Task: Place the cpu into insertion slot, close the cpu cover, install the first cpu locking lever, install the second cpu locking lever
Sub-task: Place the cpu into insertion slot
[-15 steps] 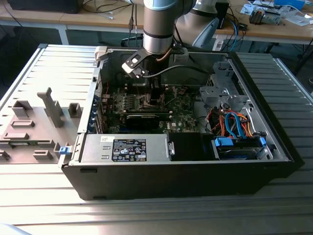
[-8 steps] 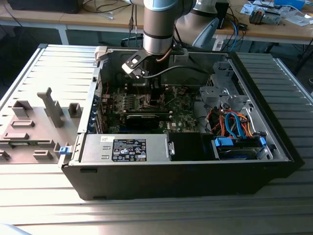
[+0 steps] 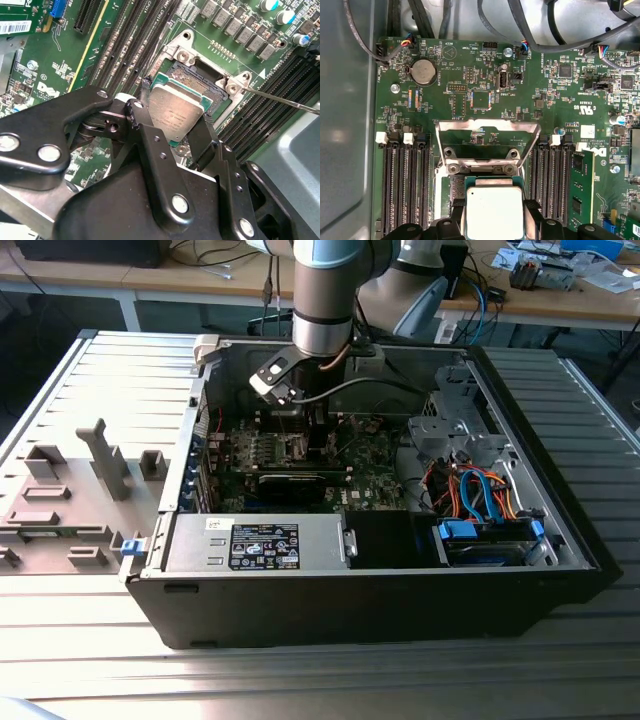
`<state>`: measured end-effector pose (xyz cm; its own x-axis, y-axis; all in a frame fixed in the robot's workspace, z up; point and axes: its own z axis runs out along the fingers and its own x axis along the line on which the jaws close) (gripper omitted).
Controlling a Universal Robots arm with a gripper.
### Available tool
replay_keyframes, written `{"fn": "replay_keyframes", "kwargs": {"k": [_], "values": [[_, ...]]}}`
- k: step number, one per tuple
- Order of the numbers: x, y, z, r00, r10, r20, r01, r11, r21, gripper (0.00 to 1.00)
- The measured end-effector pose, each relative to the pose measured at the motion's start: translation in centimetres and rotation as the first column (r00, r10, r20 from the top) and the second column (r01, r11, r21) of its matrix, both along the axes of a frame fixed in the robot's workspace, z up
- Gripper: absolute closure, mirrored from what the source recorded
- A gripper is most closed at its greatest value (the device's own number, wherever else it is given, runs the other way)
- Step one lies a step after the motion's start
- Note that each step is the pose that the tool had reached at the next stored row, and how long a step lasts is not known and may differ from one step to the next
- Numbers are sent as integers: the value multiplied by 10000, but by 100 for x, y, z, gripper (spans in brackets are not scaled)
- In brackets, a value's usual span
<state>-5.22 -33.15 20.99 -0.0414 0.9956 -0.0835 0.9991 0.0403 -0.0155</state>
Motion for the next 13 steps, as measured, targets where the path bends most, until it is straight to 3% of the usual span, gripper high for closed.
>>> {"fn": "replay_keyframes", "kwargs": {"k": [7,13], "values": [[0,2,-6,10000,-1,1,1,10000,-12,46],[0,63,-8,10000,1,0,-1,10000,-23,46]]}}
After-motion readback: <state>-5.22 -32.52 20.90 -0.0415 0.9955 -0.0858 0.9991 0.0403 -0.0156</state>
